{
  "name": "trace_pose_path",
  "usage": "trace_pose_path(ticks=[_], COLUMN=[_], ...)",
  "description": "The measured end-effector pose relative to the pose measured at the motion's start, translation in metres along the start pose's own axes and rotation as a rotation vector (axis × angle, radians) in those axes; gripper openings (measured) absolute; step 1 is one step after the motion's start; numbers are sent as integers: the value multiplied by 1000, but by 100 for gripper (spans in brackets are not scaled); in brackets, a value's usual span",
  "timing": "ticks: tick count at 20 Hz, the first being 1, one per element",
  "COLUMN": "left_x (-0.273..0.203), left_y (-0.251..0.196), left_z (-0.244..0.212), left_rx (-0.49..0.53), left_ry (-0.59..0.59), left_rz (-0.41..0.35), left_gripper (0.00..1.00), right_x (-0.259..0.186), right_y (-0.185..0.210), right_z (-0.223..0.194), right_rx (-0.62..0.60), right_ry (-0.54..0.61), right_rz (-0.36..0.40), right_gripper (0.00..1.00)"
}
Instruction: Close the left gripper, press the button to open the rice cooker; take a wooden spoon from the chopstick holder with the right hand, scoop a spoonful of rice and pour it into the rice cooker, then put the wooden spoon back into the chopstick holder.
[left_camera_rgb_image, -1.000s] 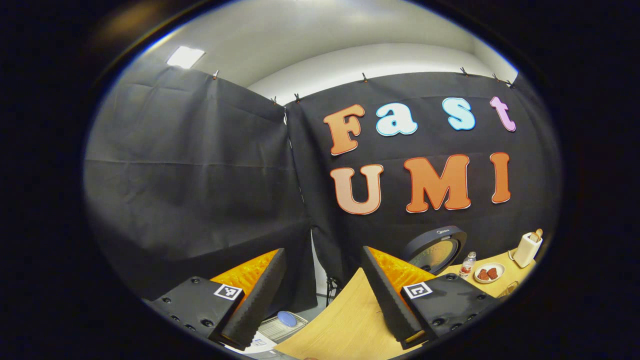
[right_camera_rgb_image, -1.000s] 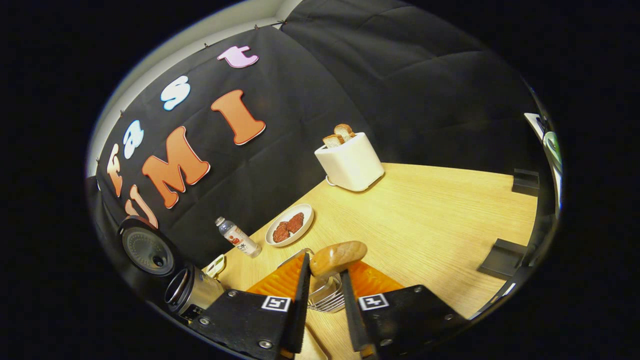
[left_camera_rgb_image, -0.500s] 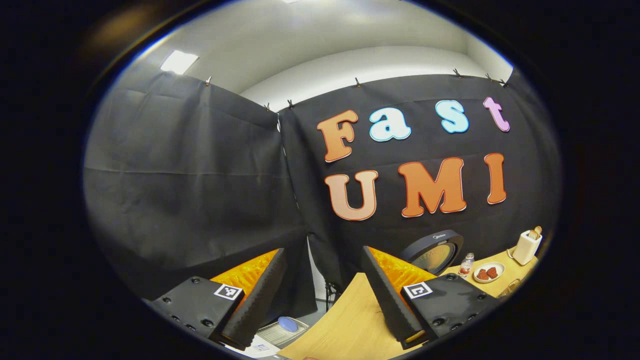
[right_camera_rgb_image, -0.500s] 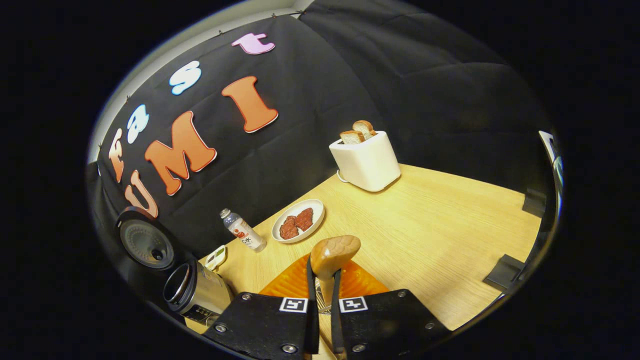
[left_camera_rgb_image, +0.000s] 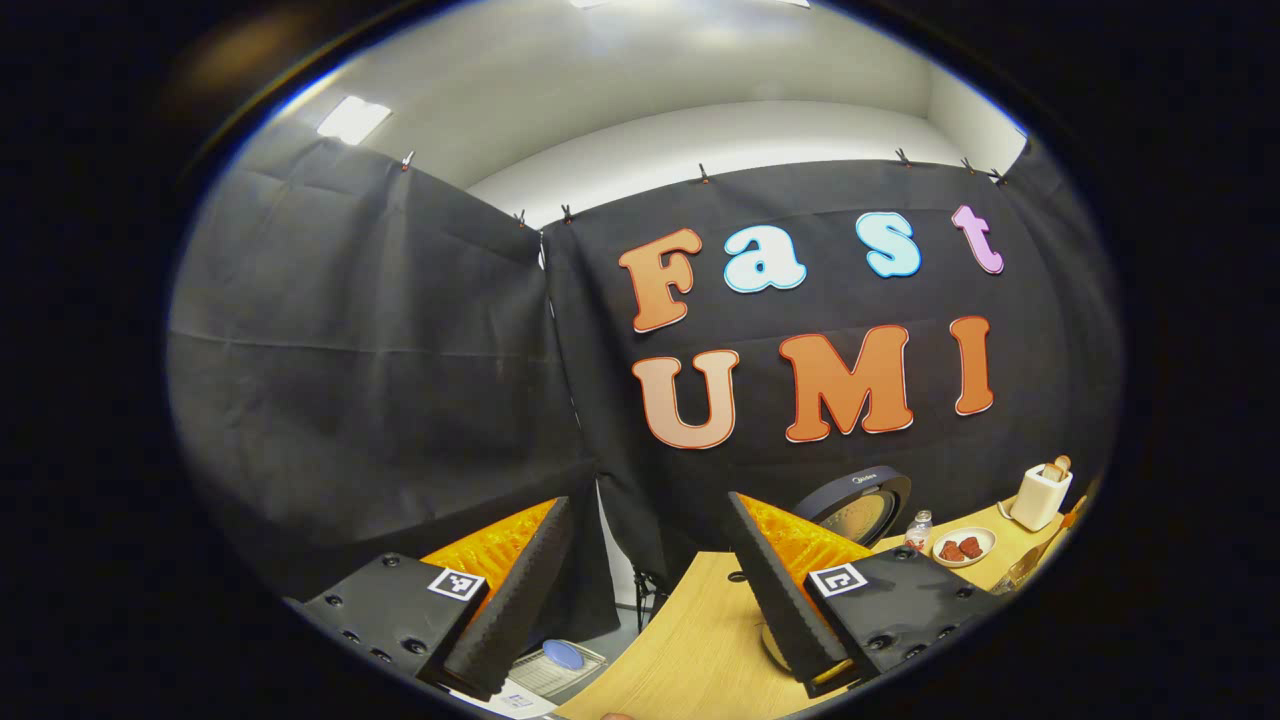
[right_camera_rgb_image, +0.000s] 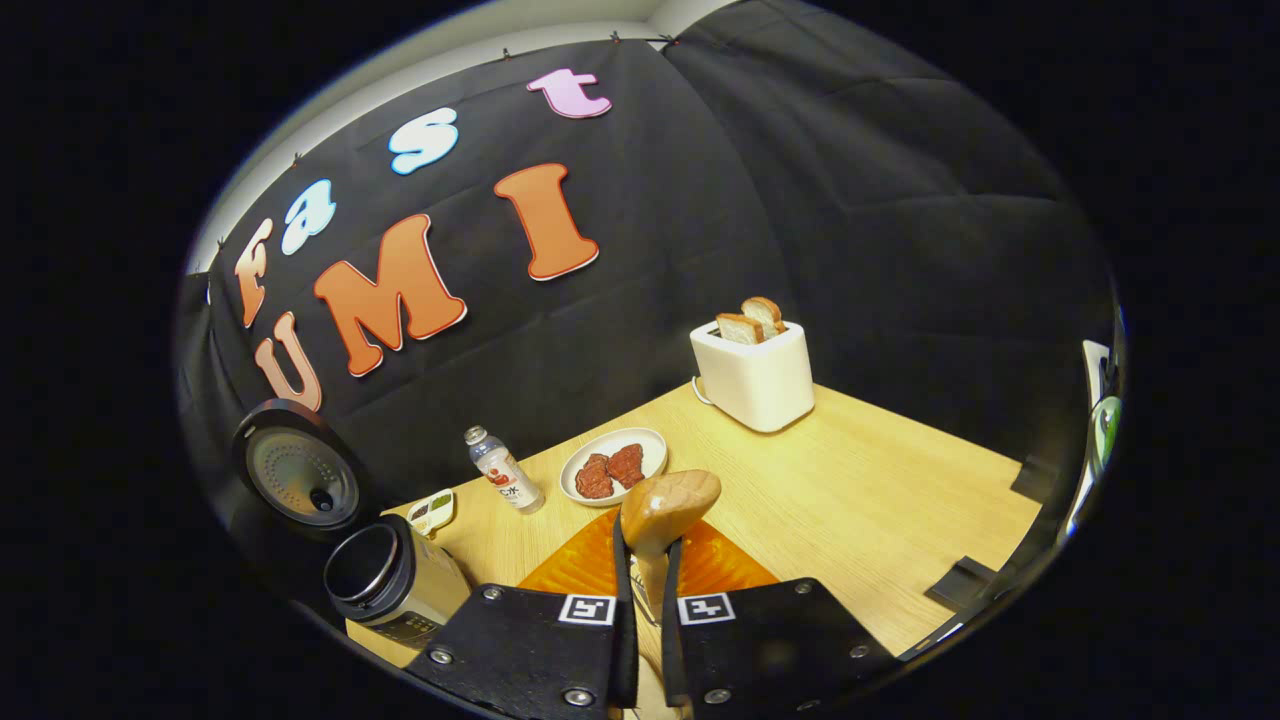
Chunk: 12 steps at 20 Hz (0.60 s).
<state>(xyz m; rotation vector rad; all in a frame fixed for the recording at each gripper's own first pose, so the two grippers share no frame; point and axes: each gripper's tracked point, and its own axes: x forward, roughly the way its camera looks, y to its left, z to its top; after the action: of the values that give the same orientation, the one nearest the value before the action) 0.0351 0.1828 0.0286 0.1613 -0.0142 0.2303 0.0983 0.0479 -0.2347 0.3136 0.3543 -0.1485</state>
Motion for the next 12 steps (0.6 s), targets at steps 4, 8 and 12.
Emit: trace_pose_path(ticks=[4,8,12], left_x=[6,14,17], left_y=[4,14,21], left_z=[-4,-9,-17], left_rx=[-52,-62,-57], left_ry=[6,17,24], left_rz=[-31,-48,-57], left_gripper=[98,99,100], right_x=[-41,-76,-96], right_y=[29,65,91], right_z=[21,13,-23], right_rx=[-61,-117,-176], right_ry=[-25,-9,60], right_rz=[37,97,150], right_gripper=[8,8,8])
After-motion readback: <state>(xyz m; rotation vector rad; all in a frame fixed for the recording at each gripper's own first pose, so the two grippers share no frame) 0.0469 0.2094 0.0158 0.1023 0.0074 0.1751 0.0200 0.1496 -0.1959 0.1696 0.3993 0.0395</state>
